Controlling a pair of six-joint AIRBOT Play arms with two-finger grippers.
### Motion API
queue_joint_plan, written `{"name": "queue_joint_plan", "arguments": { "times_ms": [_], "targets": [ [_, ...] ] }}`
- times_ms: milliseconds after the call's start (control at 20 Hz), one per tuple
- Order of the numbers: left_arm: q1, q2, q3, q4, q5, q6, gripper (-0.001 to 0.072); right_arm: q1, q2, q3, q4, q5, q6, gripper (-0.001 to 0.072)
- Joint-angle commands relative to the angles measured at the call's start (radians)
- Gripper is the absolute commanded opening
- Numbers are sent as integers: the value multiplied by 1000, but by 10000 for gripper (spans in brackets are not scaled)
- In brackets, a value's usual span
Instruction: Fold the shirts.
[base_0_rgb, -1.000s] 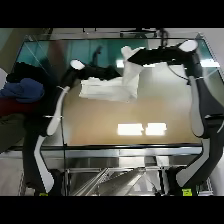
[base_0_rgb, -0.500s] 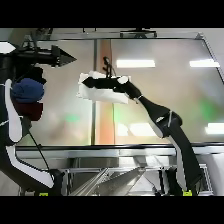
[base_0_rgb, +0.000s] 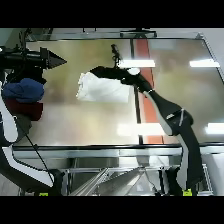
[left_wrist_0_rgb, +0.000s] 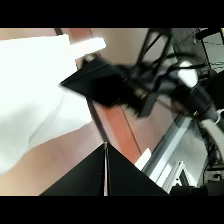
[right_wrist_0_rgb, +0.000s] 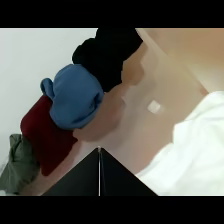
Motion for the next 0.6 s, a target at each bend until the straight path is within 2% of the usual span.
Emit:
{"name": "queue_joint_plan", "arguments": {
  "times_ms": [0, 100, 150, 200, 250, 350, 550],
  "targets": [
    [2, 1, 0, 0, -32, 3, 9, -179, 100, 0, -392, 272, 345, 17],
    [2, 1, 0, -1, -39, 2, 9, -266, 129, 0, -577, 357, 505, 17],
    [2, 1, 0, -1, -42, 2, 9, -298, 127, -3, -627, 399, 570, 49],
    [2, 1, 0, -1, -43, 2, 9, -320, 118, -16, -664, 422, 602, 398],
    [2, 1, 0, -1, -42, 2, 9, -329, 100, -29, -690, 420, 637, 704],
    [-1, 1, 0, -1, -42, 2, 9, -325, 50, -32, -735, 414, 696, 706],
    [-13, 1, 0, 0, -49, 2, 9, -282, -52, -32, -733, 357, 718, 706]
  ]
}}
